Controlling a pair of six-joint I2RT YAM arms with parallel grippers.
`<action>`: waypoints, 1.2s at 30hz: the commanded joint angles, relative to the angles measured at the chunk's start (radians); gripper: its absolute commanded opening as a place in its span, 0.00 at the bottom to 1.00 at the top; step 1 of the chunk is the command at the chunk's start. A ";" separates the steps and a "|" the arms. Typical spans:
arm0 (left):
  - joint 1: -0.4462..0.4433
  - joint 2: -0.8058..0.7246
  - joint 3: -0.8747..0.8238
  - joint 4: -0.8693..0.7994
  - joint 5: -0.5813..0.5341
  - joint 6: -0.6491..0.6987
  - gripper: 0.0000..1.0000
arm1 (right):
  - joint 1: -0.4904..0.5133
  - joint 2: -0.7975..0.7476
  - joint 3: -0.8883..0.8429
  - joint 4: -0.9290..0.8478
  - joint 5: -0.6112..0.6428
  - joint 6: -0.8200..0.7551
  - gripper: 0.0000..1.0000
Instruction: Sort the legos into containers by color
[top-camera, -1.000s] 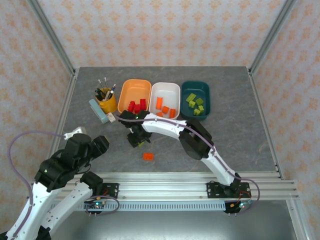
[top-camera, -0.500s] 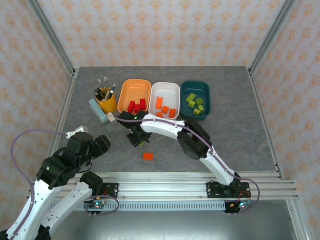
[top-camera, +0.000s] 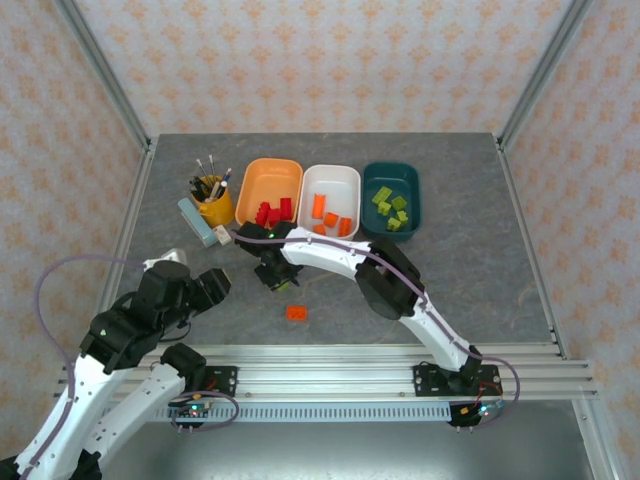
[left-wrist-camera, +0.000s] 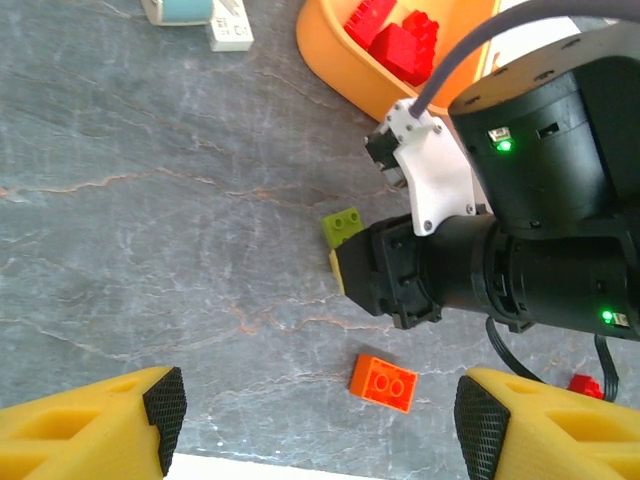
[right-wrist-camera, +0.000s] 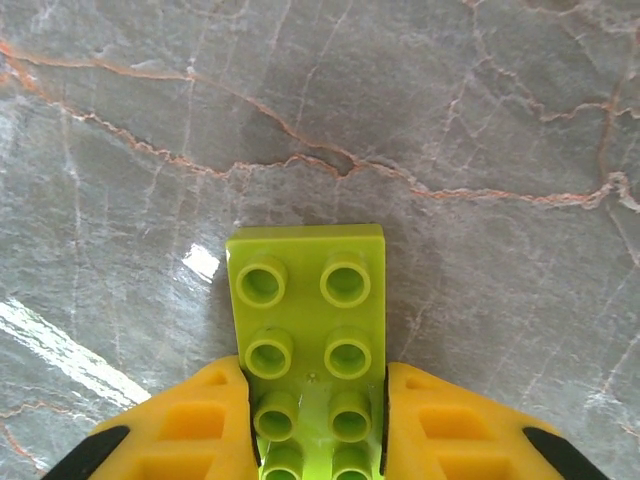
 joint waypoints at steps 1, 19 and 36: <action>-0.003 0.026 -0.026 0.075 0.071 0.042 0.75 | -0.024 -0.048 -0.007 -0.010 0.047 0.030 0.23; -0.015 0.345 -0.022 0.408 0.286 0.123 0.75 | -0.221 -0.409 -0.296 0.053 0.045 0.102 0.22; -0.218 0.846 0.348 0.635 0.304 0.135 0.75 | -0.657 -0.515 -0.355 0.068 -0.044 0.038 0.26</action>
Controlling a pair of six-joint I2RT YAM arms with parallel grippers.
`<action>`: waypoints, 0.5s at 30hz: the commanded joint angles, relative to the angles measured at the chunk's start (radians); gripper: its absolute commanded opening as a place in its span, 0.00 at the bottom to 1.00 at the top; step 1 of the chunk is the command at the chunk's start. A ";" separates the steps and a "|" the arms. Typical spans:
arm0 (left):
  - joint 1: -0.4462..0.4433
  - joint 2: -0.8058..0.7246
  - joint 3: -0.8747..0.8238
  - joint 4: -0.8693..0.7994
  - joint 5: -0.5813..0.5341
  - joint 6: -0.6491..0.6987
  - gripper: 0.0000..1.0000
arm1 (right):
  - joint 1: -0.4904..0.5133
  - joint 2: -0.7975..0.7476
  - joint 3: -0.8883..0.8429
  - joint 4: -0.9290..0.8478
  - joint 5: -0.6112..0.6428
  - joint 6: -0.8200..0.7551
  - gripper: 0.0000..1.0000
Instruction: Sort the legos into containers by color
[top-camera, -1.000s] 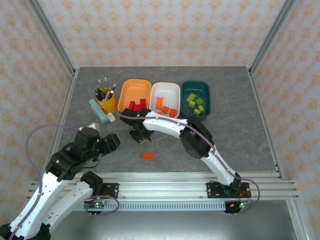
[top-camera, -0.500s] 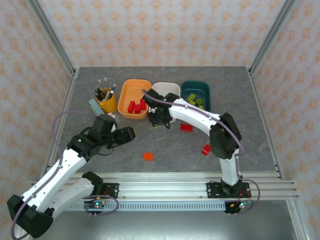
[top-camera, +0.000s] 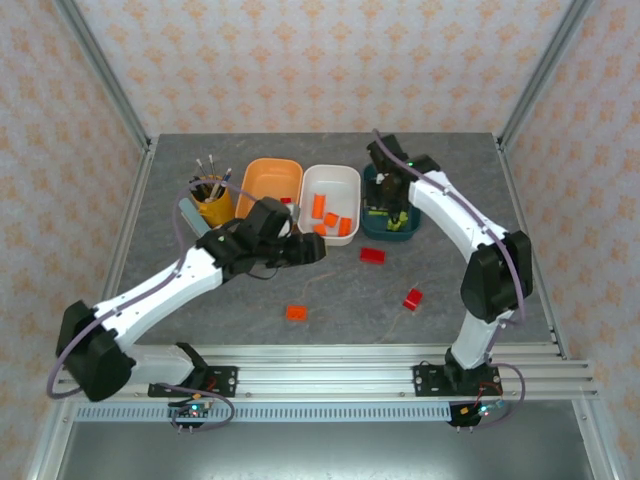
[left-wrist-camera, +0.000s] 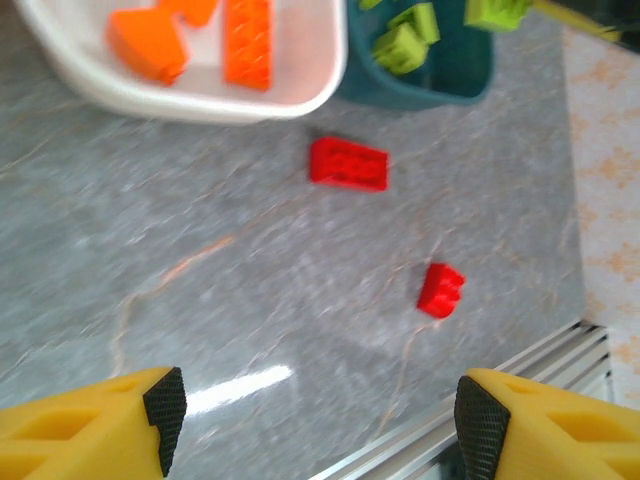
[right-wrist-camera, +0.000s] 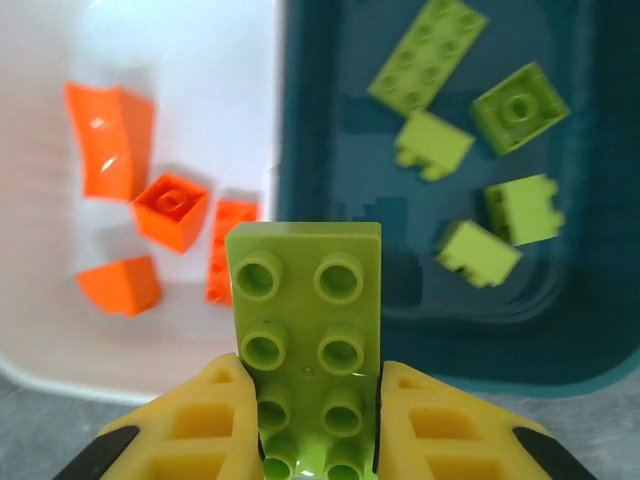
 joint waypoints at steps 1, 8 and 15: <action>-0.003 0.062 0.137 0.050 -0.009 0.023 0.75 | -0.045 0.081 0.029 0.002 -0.069 -0.047 0.26; -0.004 0.190 0.312 0.008 -0.005 0.047 0.74 | -0.095 0.266 0.138 -0.033 -0.160 -0.061 0.28; -0.008 0.235 0.351 -0.012 -0.017 0.051 0.74 | -0.105 0.354 0.178 -0.059 -0.169 -0.053 0.39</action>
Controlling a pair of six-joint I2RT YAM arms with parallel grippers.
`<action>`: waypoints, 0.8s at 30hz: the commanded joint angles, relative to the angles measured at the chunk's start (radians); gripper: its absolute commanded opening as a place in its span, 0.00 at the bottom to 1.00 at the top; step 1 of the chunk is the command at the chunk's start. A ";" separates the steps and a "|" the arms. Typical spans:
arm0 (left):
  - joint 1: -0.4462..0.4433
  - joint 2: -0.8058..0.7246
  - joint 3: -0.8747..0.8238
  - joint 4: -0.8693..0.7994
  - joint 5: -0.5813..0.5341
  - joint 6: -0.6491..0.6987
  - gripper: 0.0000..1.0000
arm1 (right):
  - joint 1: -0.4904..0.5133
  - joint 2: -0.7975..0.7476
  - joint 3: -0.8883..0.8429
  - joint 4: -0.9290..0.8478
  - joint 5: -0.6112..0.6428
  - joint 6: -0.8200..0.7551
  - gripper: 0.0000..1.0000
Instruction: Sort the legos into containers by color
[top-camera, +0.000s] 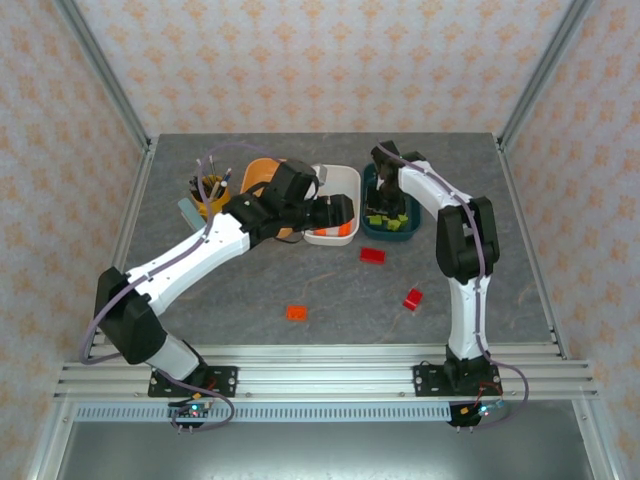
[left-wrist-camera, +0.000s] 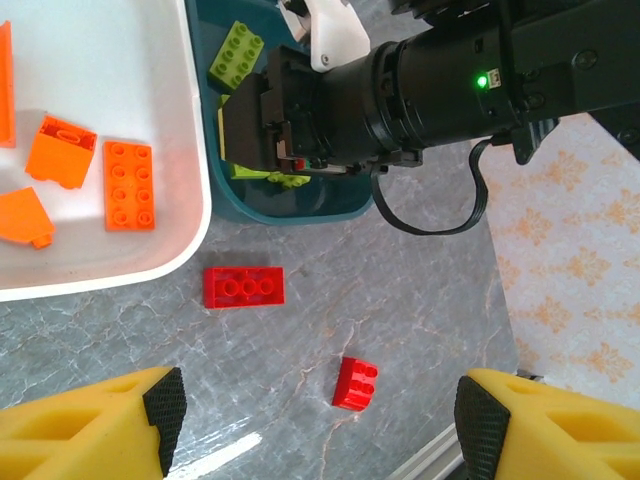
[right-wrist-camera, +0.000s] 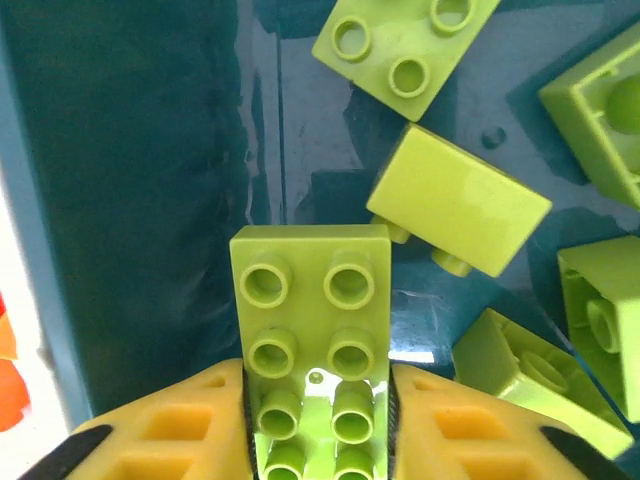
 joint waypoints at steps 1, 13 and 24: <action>-0.008 0.009 0.034 -0.029 -0.019 0.028 0.75 | -0.012 0.003 0.031 -0.038 -0.010 -0.005 0.42; -0.030 0.019 0.037 -0.097 -0.050 0.008 0.75 | -0.009 -0.228 0.021 -0.059 0.047 0.028 0.53; -0.154 0.337 0.301 -0.294 -0.105 0.041 0.74 | 0.002 -0.863 -0.561 0.030 0.075 0.296 0.56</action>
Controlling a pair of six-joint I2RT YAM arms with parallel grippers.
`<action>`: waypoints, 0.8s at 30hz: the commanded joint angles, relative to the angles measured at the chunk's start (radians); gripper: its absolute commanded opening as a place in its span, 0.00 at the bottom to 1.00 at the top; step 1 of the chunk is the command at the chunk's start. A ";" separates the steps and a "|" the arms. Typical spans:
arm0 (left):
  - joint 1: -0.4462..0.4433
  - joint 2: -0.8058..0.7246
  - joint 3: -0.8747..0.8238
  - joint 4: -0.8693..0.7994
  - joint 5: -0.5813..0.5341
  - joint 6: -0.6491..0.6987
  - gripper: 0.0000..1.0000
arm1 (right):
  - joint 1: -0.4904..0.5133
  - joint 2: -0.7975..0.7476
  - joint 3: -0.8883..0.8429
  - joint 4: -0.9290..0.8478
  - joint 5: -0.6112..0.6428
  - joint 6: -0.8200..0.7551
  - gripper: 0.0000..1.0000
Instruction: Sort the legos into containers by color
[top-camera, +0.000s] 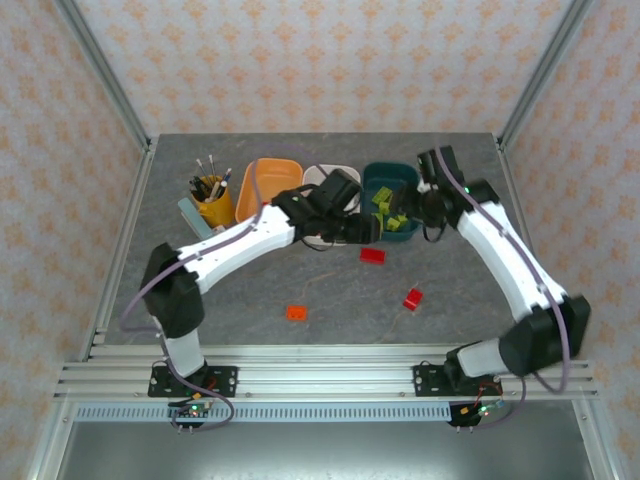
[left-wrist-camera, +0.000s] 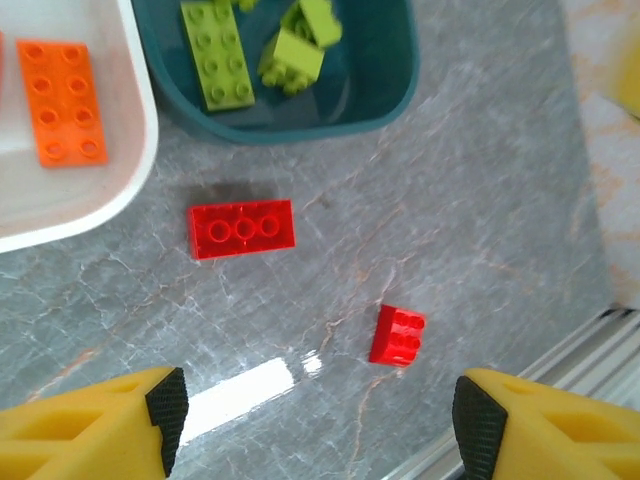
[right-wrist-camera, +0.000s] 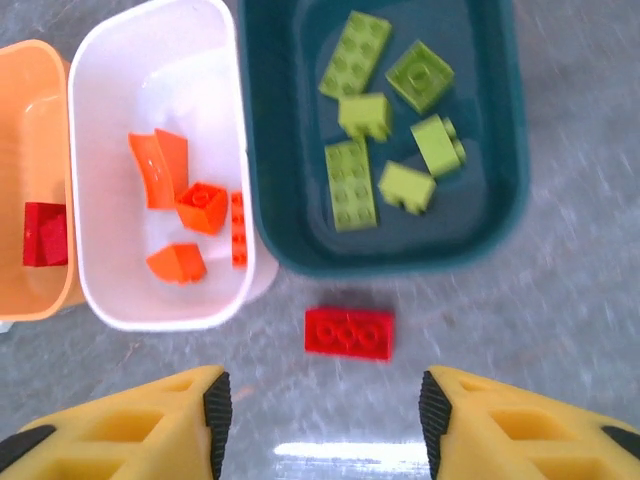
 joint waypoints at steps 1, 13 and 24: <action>-0.040 0.075 0.097 -0.119 -0.081 -0.012 0.74 | 0.010 -0.122 -0.158 -0.021 0.022 0.111 0.58; -0.142 0.409 0.364 -0.303 -0.354 -0.025 0.98 | 0.010 -0.448 -0.341 -0.115 -0.033 0.204 0.75; -0.133 0.602 0.564 -0.349 -0.361 -0.043 1.00 | 0.010 -0.601 -0.356 -0.213 -0.071 0.222 0.78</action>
